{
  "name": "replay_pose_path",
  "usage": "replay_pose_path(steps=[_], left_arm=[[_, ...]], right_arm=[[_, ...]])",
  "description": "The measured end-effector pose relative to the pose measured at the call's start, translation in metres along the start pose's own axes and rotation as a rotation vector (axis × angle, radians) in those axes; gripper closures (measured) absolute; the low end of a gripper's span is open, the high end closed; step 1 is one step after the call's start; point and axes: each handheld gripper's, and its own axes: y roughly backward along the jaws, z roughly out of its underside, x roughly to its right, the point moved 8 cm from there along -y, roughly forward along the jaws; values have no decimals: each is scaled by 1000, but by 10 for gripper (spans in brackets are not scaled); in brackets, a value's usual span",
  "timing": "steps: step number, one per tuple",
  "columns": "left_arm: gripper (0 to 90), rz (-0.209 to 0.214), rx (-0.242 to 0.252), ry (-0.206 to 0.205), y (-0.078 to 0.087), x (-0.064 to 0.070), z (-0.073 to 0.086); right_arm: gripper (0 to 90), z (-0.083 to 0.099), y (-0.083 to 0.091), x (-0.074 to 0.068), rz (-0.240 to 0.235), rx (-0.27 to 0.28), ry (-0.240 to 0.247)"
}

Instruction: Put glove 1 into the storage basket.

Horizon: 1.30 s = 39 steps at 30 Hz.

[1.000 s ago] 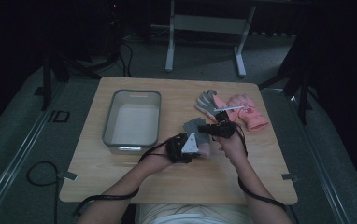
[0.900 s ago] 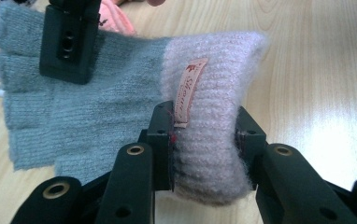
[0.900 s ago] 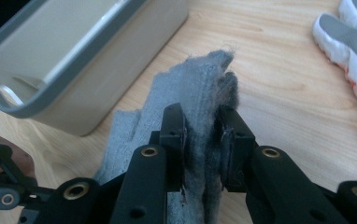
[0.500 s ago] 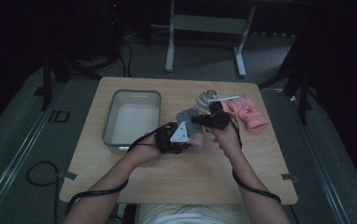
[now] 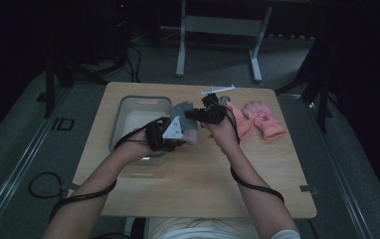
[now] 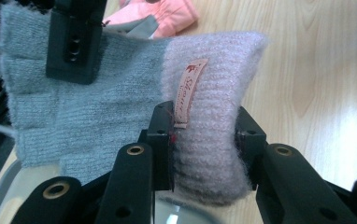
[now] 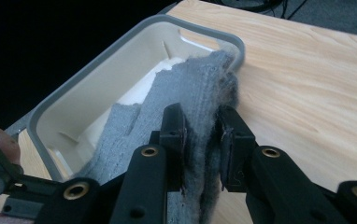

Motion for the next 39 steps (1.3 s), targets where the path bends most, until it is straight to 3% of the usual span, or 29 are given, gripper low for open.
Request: replay_pose_path(steps=[8, 23, 27, 34, 37, 39], left_arm=[[668, -13, -13, 26, 20, -11, 23], [666, -37, -73, 83, 52, -29, 88], [665, -16, -87, 104, 48, -31, 101], [665, 24, -151, 107, 23, -35, 119], [665, 38, -192, 81, 10, -36, 125], [665, 29, -246, 25, 2, -36, 131]], right_arm=[[745, -18, -21, -24, -21, -10, 38], [744, -35, -87, -69, -104, -43, 68], [744, -33, -102, -72, -100, -61, 78], [743, -18, -131, -60, -76, -117, 68], [741, -13, -142, -52, -61, -150, 53], [740, -9, -148, -48, -57, -164, 44]])
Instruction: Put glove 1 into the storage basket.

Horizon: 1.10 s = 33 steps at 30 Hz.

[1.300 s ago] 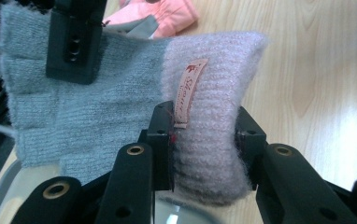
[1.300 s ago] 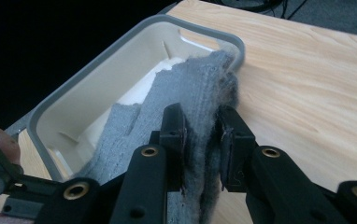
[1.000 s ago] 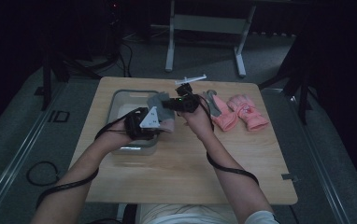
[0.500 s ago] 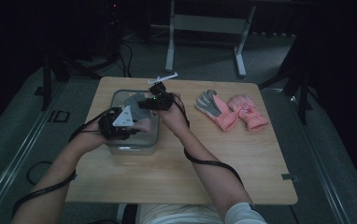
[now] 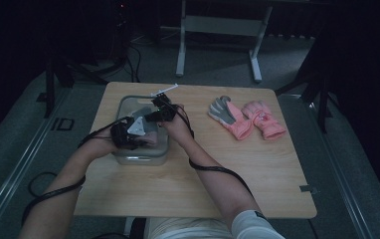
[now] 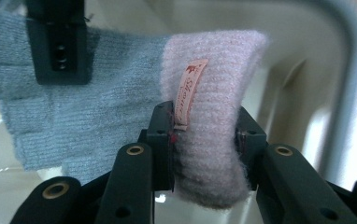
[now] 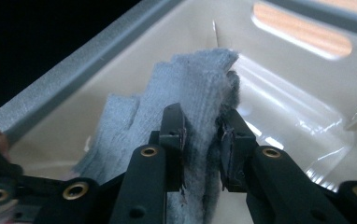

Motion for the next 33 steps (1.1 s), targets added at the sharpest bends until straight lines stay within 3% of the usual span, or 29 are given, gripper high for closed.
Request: replay_pose_path(steps=[3, 7, 13, 17, 24, 26, 31, 33], left_arm=[[662, 6, -19, -50, -11, 0, 3], [660, 54, -27, -59, -19, -2, 3], [656, 80, -51, -52, -28, -9, 4], [653, 99, -75, -45, -31, -9, 3], [620, 90, -107, -44, -35, -9, 3], [569, 84, -100, -4, -33, -8, 0], [425, 49, -114, 25, -24, -10, -1], [395, 32, -100, 55, -16, -14, -2]], right_arm=[[737, 3, -5, 6, 5, -37, -17], [734, 7, -8, 12, 25, -76, -24], [675, 5, -11, 17, 62, -106, -15], [597, 2, -5, 22, 74, -86, -23], [568, 3, 11, 21, 74, -43, 1], [546, 3, 21, 20, 67, -21, 3], [500, 9, 39, 16, 38, 19, 16], [489, 11, 47, 14, 32, 30, 37]])
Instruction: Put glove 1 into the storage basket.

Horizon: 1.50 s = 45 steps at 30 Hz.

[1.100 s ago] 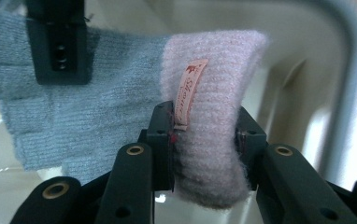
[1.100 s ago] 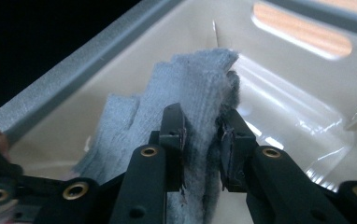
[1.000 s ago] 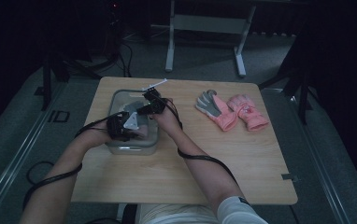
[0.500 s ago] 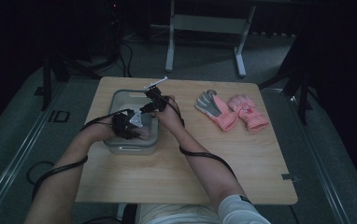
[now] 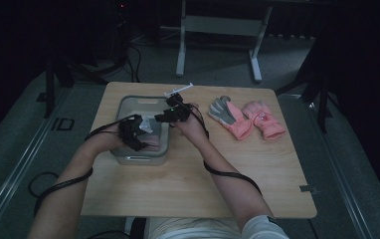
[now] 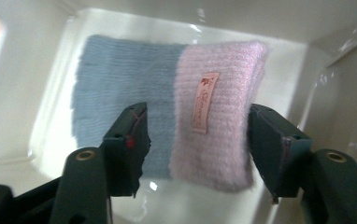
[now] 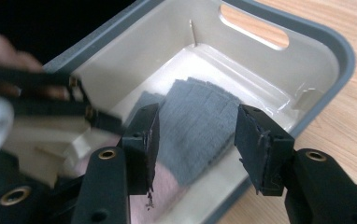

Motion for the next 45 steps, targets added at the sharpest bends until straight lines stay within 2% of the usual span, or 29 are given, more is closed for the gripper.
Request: replay_pose_path(steps=[1, 3, 5, 7, 11, 13, 15, 17, 18, 20, 25, 31, 33, 34, 35, 36, 37, 39, 41, 42, 44, 45], left_arm=[[397, -10, 18, 12, 6, -1, -1], [428, 0, 72, 36, 18, 1, -5], [428, -13, 82, 48, 26, 2, -7], [423, -33, 101, 65, 32, 3, -10], [399, -36, 155, 107, 40, 8, -20], [387, -25, 191, 136, 43, 14, -29], [383, -25, 203, 156, 44, 17, -35], [383, -12, 207, 161, 44, 22, -42], [383, -20, 200, 165, 44, 23, -45], [384, -6, 196, 172, 42, 29, -51], [373, 9, 186, 150, 35, 45, -71], [254, 47, 191, 133, 27, 62, -93], [163, 86, 185, 106, 24, 69, -99], [121, 82, 189, 100, 23, 72, -103], [124, 79, 186, 93, 21, 74, -106], [96, 91, 192, 90, 19, 77, -110], [62, 90, 196, 89, 18, 79, -113], [26, 54, 211, 92, 14, 81, -120], [22, 67, 218, 110, 12, 84, -125], [21, 61, 219, 115, 10, 85, -127], [20, 81, 217, 125, 6, 92, -130], [20, 77, 220, 120, 5, 95, -131]], right_arm=[[479, 1, 5, 0, 0, 12, 2], [444, 3, 16, -1, -7, 36, 0], [381, 7, 24, -3, -24, 54, 4], [344, 13, 31, -4, -21, 54, 25], [241, 20, 46, -2, -39, 80, 27], [200, 24, 54, 3, -53, 104, 4], [141, 28, 61, 10, -39, 126, -5], [144, 32, 69, 19, -19, 144, -17], [141, 35, 72, 23, -4, 146, -16], [144, 40, 78, 30, 6, 156, -1], [145, 53, 94, 49, 43, 182, 53], [137, 69, 111, 65, 24, 194, 22], [137, 73, 117, 70, 4, 202, -5], [137, 75, 120, 73, 17, 204, -18], [134, 77, 123, 75, 31, 204, -18], [109, 79, 126, 77, 24, 205, -14], [104, 81, 128, 78, 20, 211, -5], [104, 86, 133, 81, 26, 205, 13], [105, 91, 137, 86, 49, 203, 21], [105, 92, 138, 87, 41, 206, 21], [105, 96, 142, 89, 37, 208, 24], [106, 98, 144, 91, 40, 207, 31]])
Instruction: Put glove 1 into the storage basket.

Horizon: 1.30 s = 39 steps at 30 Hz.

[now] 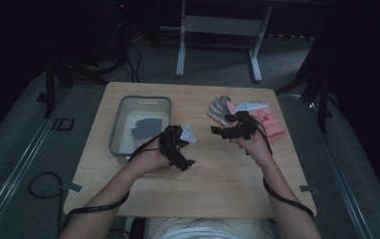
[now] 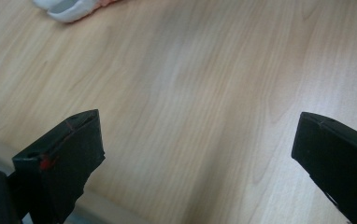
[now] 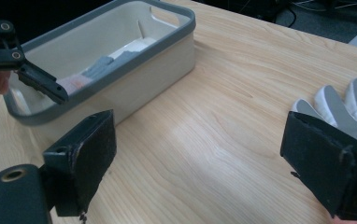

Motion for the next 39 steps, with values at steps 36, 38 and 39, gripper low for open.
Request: replay_pose_path(steps=[36, 38, 39], left_arm=[[20, 21, 267, 108, -37, 73, 57], [20, 30, 268, 111, -37, 74, 59], [20, 43, 276, 125, -37, 75, 60]], right_arm=[[653, 26, -45, 119, 206, -220, 113], [653, 29, -55, 125, 211, -251, 132], [653, 31, -59, 129, 223, -277, 139]])
